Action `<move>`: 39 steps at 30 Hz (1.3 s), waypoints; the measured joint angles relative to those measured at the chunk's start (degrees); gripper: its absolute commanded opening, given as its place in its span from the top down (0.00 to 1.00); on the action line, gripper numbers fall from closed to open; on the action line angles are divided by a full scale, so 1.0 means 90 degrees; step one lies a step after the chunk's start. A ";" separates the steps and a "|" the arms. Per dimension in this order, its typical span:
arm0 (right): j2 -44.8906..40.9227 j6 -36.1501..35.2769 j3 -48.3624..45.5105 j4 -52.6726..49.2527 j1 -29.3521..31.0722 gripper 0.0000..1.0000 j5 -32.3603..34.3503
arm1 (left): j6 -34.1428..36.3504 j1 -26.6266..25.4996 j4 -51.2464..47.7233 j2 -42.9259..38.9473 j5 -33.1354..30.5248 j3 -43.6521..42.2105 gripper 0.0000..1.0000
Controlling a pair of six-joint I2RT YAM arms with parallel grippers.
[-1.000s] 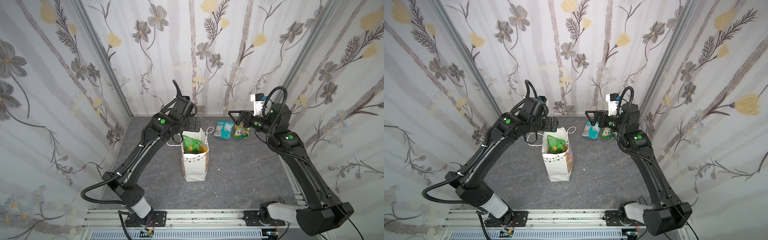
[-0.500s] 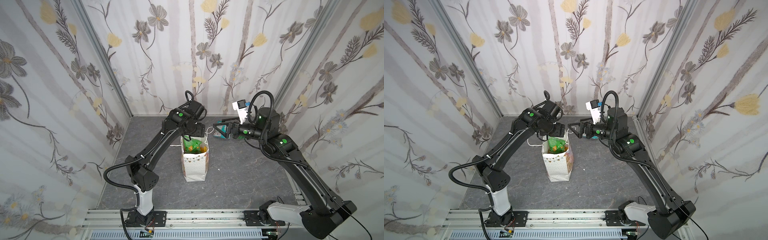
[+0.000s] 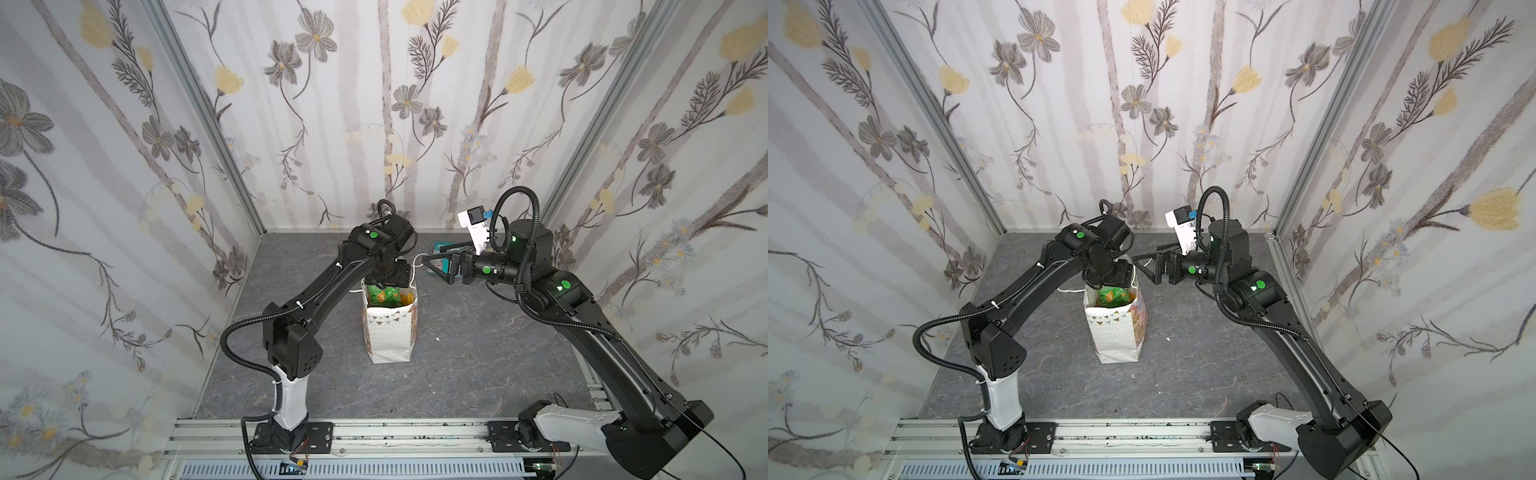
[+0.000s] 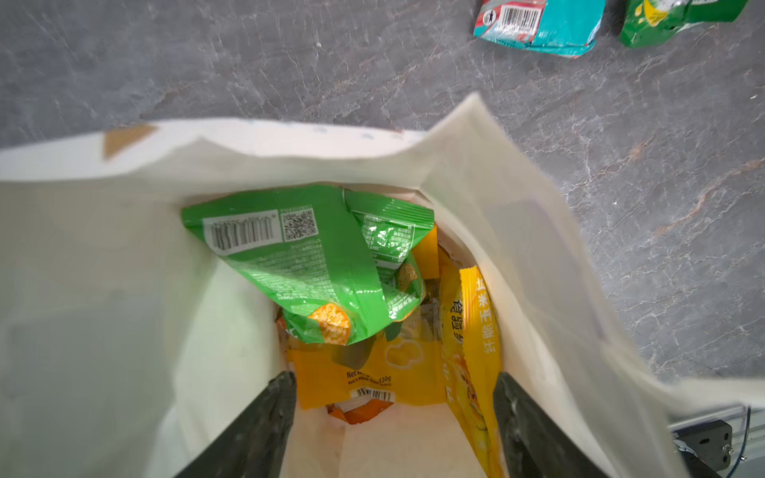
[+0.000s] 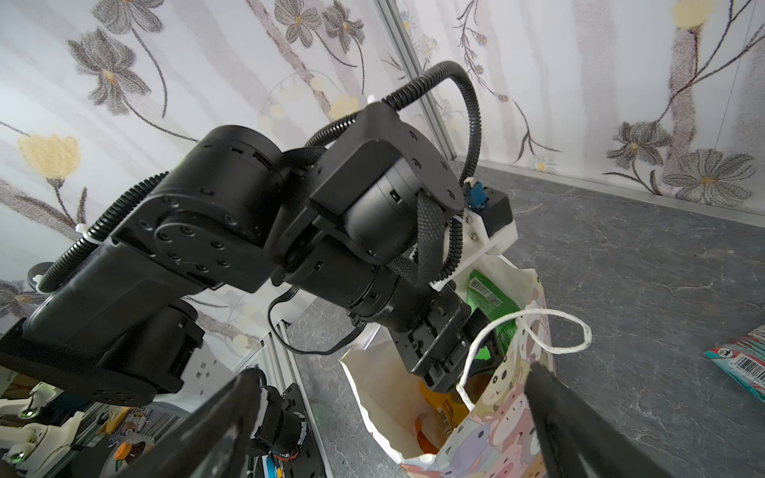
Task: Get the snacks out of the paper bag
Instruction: 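Move the left gripper over the bag while the right gripper returns toward it, then lower the left gripper into the bag toward the green pack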
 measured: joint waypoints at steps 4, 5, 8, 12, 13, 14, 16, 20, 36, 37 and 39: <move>0.0000 0.0007 -0.0036 0.0000 0.0002 0.01 0.0019 | -0.0090 -0.0039 0.0112 -0.0029 0.0063 -0.0289 0.27; 0.0000 0.0032 -0.0044 0.0000 0.0007 0.01 0.0022 | -0.0131 -0.0061 0.0143 -0.0032 0.0058 -0.0355 0.27; 0.0000 0.0068 -0.0053 0.0000 0.0010 0.01 0.0044 | -0.0189 -0.0114 0.0189 -0.0034 0.0141 -0.0493 0.27; 0.0000 0.0070 -0.0053 0.0000 0.0010 0.01 0.0080 | -0.0253 -0.0129 0.0216 -0.0034 0.0151 -0.0653 0.27; 0.0000 0.0070 -0.0053 0.0000 0.0010 0.01 0.0102 | -0.0270 -0.0124 0.0216 -0.0034 0.0148 -0.0702 0.27; 0.0000 0.0070 -0.0053 0.0000 0.0010 0.01 0.0109 | -0.0277 -0.0121 0.0219 -0.0034 0.0141 -0.0755 0.27; 0.0000 0.0070 -0.0053 0.0000 0.0010 0.01 0.0112 | -0.0304 -0.0119 0.0216 -0.0034 0.0126 -0.0826 0.27; 0.0000 0.0070 -0.0053 -0.0002 0.0010 0.01 0.0114 | -0.0323 -0.0124 0.0221 -0.0034 0.0129 -0.0950 0.26; -0.0063 0.0070 -0.0248 -0.0046 0.0022 0.01 0.0158 | -0.0430 -0.0112 0.0809 0.0117 0.0500 -0.1987 0.16; -0.0066 0.0070 -0.0257 -0.0046 0.0022 0.01 0.0158 | -0.0444 -0.0112 0.0855 0.0126 0.0500 -0.2047 0.16; -0.0066 0.0070 -0.0260 -0.0051 0.0022 0.01 0.0158 | -0.0452 -0.0109 0.0962 0.0158 0.0491 -0.2169 0.16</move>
